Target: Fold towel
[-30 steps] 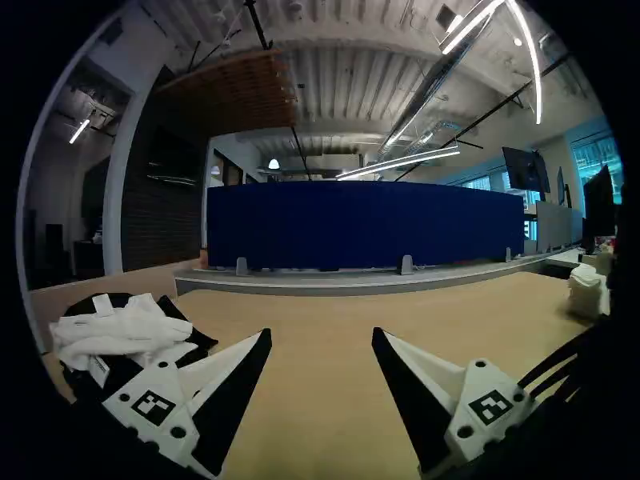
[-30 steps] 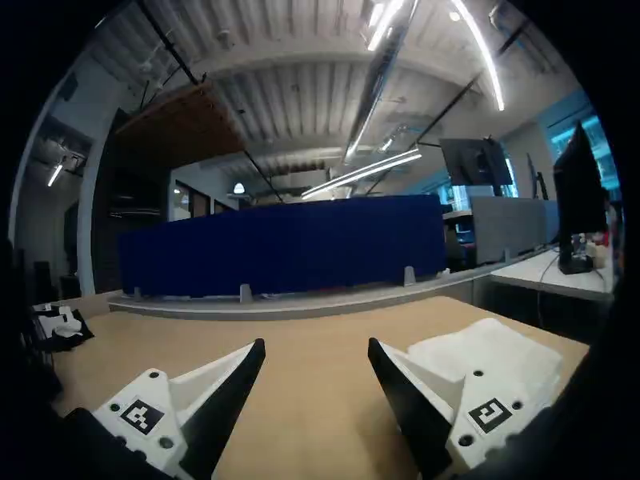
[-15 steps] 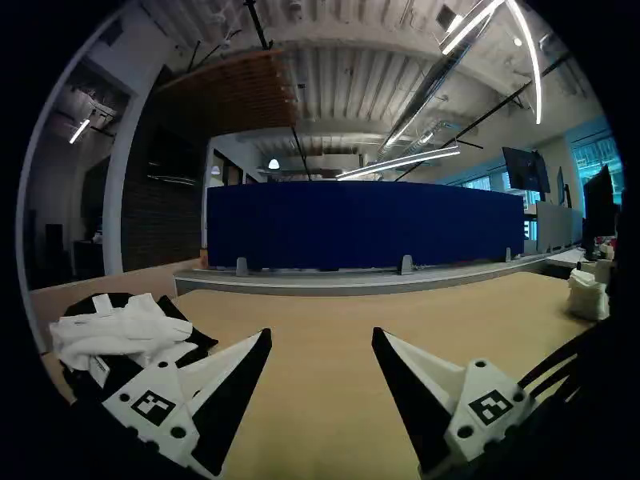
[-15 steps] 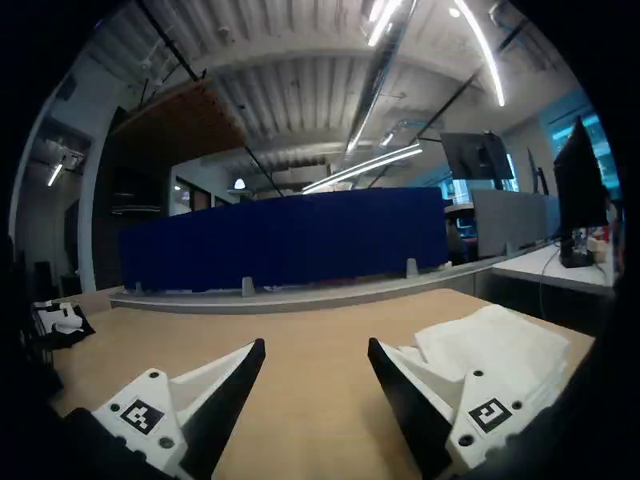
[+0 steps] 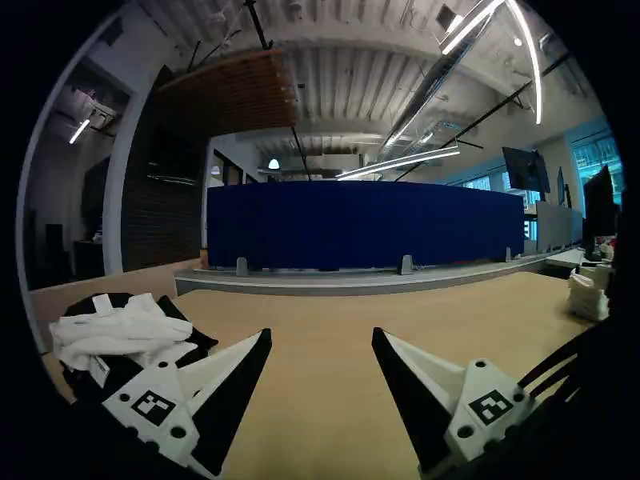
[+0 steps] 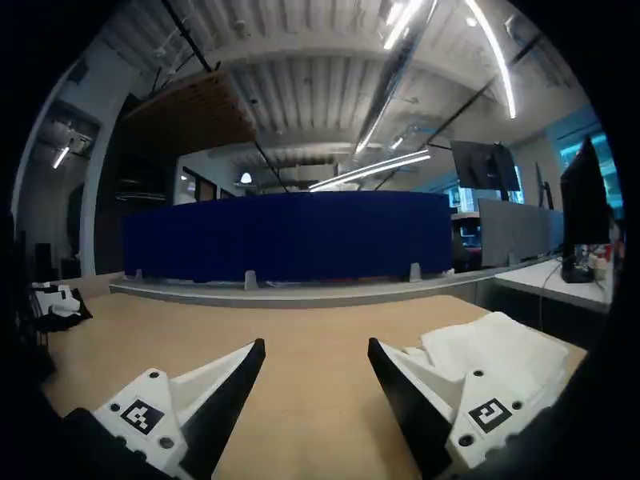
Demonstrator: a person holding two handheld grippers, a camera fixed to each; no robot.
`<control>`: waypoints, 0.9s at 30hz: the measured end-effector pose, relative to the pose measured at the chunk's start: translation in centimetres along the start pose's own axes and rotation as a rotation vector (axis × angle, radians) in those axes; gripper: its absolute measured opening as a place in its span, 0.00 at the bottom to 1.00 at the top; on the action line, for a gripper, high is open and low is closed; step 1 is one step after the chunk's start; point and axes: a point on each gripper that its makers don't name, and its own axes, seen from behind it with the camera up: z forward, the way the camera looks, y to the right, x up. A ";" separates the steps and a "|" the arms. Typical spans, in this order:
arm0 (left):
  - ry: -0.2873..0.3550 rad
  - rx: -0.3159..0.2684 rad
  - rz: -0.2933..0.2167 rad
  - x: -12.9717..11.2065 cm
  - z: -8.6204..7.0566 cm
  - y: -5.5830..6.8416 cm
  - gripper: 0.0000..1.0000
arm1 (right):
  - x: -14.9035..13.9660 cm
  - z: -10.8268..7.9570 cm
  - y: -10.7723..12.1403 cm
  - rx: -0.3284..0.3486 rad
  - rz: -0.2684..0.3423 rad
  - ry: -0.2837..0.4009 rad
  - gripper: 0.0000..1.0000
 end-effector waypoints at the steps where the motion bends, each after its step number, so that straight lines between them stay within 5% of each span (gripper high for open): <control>1: 0.000 0.000 0.000 0.0 0.0 0.0 0.93 | 0.0 0.0 -0.2 0.002 -0.006 0.000 1.00; 27: 0.000 0.000 0.000 0.0 -0.1 0.0 0.93 | -0.5 0.0 0.0 -0.008 -0.029 -0.002 1.00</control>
